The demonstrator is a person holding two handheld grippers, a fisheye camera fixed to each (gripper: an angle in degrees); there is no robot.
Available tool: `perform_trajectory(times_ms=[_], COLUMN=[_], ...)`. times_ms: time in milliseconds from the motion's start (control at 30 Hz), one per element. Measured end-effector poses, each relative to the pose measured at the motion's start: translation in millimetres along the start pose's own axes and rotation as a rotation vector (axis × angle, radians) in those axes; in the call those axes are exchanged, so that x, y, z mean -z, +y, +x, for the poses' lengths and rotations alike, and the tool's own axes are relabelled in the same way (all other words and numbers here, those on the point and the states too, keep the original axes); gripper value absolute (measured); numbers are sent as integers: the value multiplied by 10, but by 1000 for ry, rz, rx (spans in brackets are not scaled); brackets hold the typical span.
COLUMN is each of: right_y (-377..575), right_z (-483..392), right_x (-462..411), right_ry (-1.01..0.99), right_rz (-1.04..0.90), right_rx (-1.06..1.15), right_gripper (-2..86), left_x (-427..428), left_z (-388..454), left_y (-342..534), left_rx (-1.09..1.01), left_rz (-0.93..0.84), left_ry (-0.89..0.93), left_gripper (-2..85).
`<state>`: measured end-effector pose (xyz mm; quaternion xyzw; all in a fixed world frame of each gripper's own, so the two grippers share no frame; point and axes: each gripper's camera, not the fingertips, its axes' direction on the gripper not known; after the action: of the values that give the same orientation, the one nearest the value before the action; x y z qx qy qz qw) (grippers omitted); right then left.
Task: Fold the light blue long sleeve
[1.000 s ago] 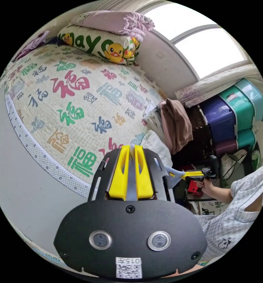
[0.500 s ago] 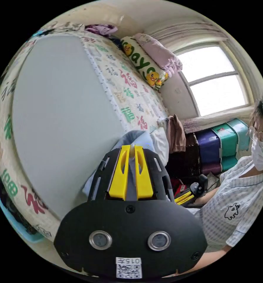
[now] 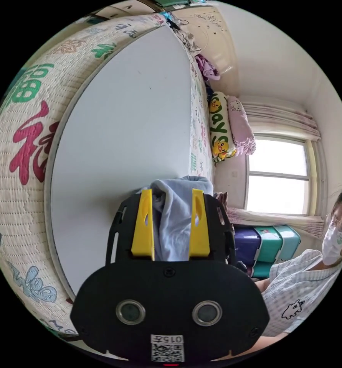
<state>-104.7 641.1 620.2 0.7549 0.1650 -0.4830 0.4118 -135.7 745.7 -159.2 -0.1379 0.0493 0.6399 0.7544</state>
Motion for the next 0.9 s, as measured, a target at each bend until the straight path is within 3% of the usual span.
perform_trajectory(times_ms=[67, 133, 333, 567, 700, 900], right_y=[4, 16, -170, -540, -502, 7], right_z=[30, 35, 105, 681, 772, 1109], right_x=[-62, -89, -429, -960, -749, 192], right_ry=[20, 26, 32, 103, 25, -116], right_rz=[-13, -12, -82, -192, -178, -4], right_rx=[7, 22, 98, 20, 35, 42], right_gripper=[34, 35, 36, 42, 54, 49], left_x=[17, 111, 163, -63, -67, 131], left_z=[73, 170, 149, 37, 49, 134], left_y=[-46, -60, -52, -46, -11, 76], left_rx=[-50, -105, -171, -162, -168, -143], left_rz=[-17, -3, -65, -100, -102, -79], left_ry=[-70, -132, -358, -467, -481, -530], left_gripper=[27, 15, 2, 4, 12, 60])
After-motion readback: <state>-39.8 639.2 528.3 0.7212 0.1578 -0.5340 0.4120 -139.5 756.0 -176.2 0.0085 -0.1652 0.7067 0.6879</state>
